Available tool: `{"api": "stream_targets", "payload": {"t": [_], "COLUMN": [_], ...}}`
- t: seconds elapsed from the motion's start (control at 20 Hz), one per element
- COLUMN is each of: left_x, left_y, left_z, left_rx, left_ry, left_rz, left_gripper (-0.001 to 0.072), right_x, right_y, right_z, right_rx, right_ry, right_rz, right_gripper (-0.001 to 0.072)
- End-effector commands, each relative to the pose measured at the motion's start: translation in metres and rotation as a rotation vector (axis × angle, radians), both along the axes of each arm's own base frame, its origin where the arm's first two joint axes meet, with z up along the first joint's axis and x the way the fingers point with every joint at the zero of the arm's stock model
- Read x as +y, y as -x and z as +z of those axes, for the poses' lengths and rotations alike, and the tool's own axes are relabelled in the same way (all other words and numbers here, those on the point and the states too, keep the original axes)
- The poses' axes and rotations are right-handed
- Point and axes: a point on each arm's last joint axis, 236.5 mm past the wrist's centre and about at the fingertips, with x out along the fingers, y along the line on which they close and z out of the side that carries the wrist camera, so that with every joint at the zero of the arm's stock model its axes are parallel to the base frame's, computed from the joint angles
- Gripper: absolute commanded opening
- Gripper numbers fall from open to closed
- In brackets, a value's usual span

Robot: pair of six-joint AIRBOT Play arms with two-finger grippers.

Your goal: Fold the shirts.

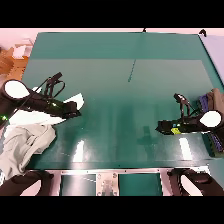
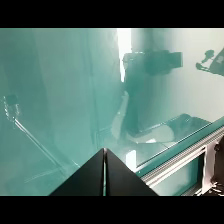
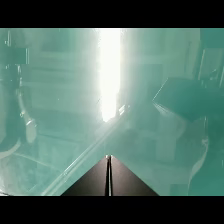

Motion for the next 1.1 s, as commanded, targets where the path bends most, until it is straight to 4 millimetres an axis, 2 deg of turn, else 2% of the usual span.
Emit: {"api": "stream_targets", "payload": {"t": [0.0,0.45,0.55,0.7,0.8,0.85,0.9,0.95,1.0,1.05], "left_x": [0.0,-0.002,-0.005,0.024,0.065,0.1,0.146,0.2,0.244,0.275], "left_y": [0.0,-0.001,-0.013,-0.045,-0.071,-0.086,-0.096,-0.1,-0.097,-0.09], "left_z": [0.0,0.002,0.007,0.011,0.022,0.029,0.036,0.046,0.056,0.056], "left_rx": [-0.001,0.004,-0.059,-0.273,-0.396,-0.454,-0.468,-0.462,-0.432,-0.376], "left_ry": [0.0,0.014,0.028,-0.148,-0.359,-0.525,-0.719,-0.942,-1.125,-1.201], "left_rz": [0.0,0.013,0.014,-0.063,-0.081,-0.074,-0.022,0.056,0.103,0.153], "left_gripper": [0.0027,0.0027,0.0027,0.0027,0.0026,0.0025,0.0025,0.0027,0.0028,0.0042], "right_x": [0.0,0.0,0.0,-0.001,-0.006,-0.007,-0.007,-0.007,-0.007,-0.007], "right_y": [0.0,0.0,0.0,-0.005,-0.027,-0.03,-0.03,-0.03,-0.03,-0.03], "right_z": [0.0,0.0,0.0,0.001,0.005,0.006,0.006,0.006,0.006,0.005], "right_rx": [0.0,0.0,0.0,-0.023,-0.109,-0.121,-0.12,-0.121,-0.124,-0.122], "right_ry": [0.0,0.0,0.0,0.003,0.018,0.018,0.018,0.019,0.02,0.02], "right_rz": [0.0,0.0,0.0,-0.009,-0.042,-0.046,-0.046,-0.046,-0.047,-0.047], "right_gripper": [0.0015,0.0015,0.0015,0.0015,0.0015,0.0015,0.0015,0.0015,0.0015,0.0015]}}
